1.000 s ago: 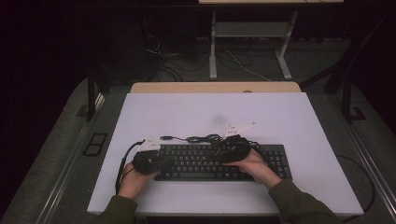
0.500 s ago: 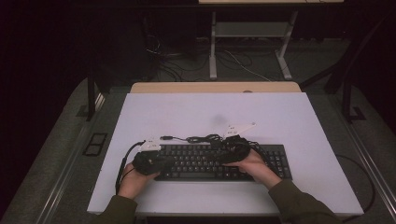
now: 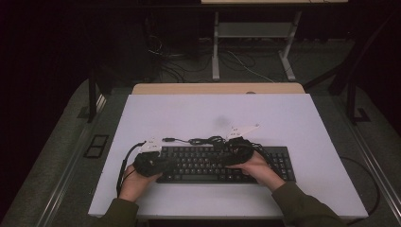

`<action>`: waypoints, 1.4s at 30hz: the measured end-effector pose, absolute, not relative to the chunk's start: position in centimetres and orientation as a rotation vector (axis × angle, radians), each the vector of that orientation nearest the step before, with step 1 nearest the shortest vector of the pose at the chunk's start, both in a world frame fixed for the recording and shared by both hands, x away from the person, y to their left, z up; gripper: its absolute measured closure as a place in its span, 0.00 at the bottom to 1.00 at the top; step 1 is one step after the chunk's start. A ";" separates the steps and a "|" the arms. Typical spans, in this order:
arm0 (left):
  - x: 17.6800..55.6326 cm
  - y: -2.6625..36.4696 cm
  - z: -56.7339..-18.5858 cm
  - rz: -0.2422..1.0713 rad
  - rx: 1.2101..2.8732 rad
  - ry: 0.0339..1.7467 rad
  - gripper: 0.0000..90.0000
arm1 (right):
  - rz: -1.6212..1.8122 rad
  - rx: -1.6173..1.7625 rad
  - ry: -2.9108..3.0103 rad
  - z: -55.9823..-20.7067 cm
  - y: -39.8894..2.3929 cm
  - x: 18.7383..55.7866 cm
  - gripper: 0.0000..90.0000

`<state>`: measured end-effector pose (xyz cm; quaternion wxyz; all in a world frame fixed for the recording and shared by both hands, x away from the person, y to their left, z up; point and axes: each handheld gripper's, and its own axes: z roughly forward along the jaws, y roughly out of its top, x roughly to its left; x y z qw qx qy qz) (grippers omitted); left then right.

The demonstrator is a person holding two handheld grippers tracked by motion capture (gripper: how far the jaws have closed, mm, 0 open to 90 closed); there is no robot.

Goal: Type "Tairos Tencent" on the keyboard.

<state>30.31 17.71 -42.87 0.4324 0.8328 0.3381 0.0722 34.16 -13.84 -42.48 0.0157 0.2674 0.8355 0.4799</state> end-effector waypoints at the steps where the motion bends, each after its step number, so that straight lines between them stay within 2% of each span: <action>1: 30.3 17.7 -42.8 0.180 2.068 0.844 0.93 | 1.493 0.832 2.599 -42.5 -13.9 34.2 0.48; 11: 30.1 17.3 -42.4 0.175 2.038 0.834 0.69 | 1.496 0.843 2.599 -42.4 -14.0 34.2 0.54; 23: 30.1 16.4 -42.5 0.205 2.022 0.847 0.28 | 1.488 0.842 2.603 -42.5 -14.1 34.3 0.69; 29: 30.0 16.1 -42.6 0.216 2.008 0.845 0.17 | 1.480 0.854 2.622 -42.5 -14.2 34.4 0.79; 37: 30.1 15.5 -42.7 0.201 1.998 0.836 0.01 | 1.465 0.844 2.635 -42.6 -14.0 34.4 0.98; 42: 30.0 15.4 -42.7 0.200 1.998 0.833 0.00 | 1.451 0.856 2.645 -42.8 -14.0 34.5 0.99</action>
